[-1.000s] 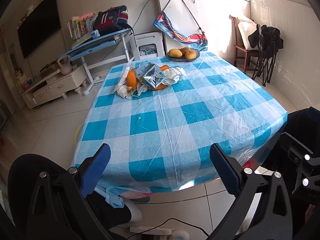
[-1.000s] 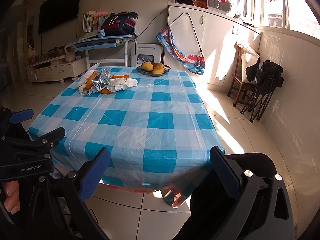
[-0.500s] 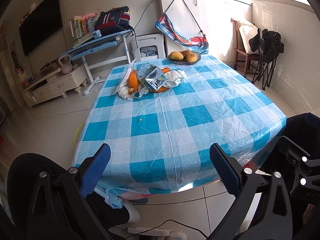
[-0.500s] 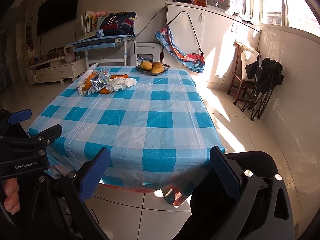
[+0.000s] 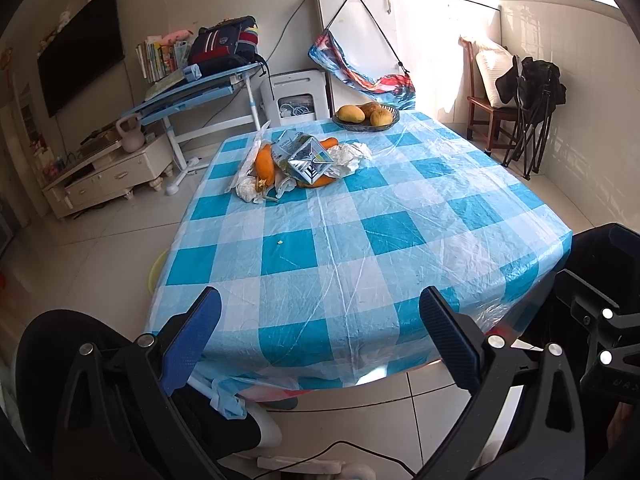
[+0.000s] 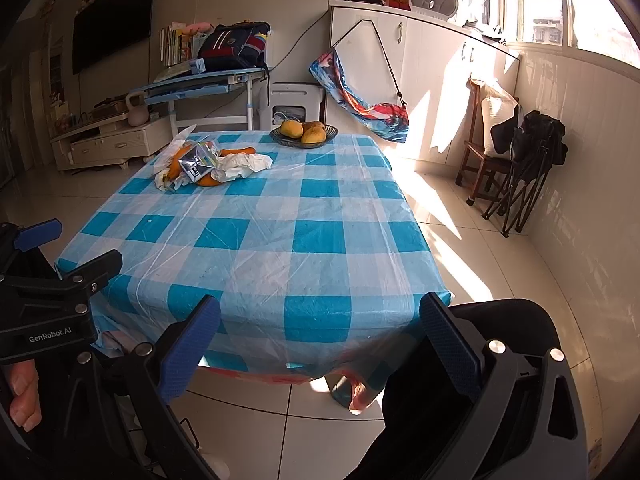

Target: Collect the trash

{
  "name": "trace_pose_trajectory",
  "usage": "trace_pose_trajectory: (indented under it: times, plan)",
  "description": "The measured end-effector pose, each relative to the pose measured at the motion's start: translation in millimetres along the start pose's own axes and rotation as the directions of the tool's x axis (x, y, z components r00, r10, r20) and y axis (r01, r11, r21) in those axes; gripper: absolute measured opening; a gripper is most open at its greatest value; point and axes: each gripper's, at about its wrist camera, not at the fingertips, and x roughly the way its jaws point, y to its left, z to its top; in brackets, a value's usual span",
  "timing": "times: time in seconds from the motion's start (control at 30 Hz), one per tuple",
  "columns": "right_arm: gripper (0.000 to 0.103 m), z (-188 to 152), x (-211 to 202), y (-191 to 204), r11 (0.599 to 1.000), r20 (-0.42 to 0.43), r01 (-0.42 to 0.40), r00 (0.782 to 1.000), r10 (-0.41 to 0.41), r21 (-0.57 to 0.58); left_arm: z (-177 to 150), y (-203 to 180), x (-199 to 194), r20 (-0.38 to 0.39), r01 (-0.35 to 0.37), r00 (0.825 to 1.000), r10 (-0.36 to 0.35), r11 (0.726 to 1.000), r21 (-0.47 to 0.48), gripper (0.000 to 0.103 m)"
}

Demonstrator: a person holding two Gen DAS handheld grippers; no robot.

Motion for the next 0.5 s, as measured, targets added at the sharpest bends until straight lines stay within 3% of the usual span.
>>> trace_pose_trajectory:
  times: [0.5]
  plan:
    - [0.095,0.3,0.1,-1.1,1.000,-0.003,-0.001,1.000,0.001,0.003,-0.7,0.2,0.2,0.000,0.000,1.000,0.000,1.000,0.000,0.096]
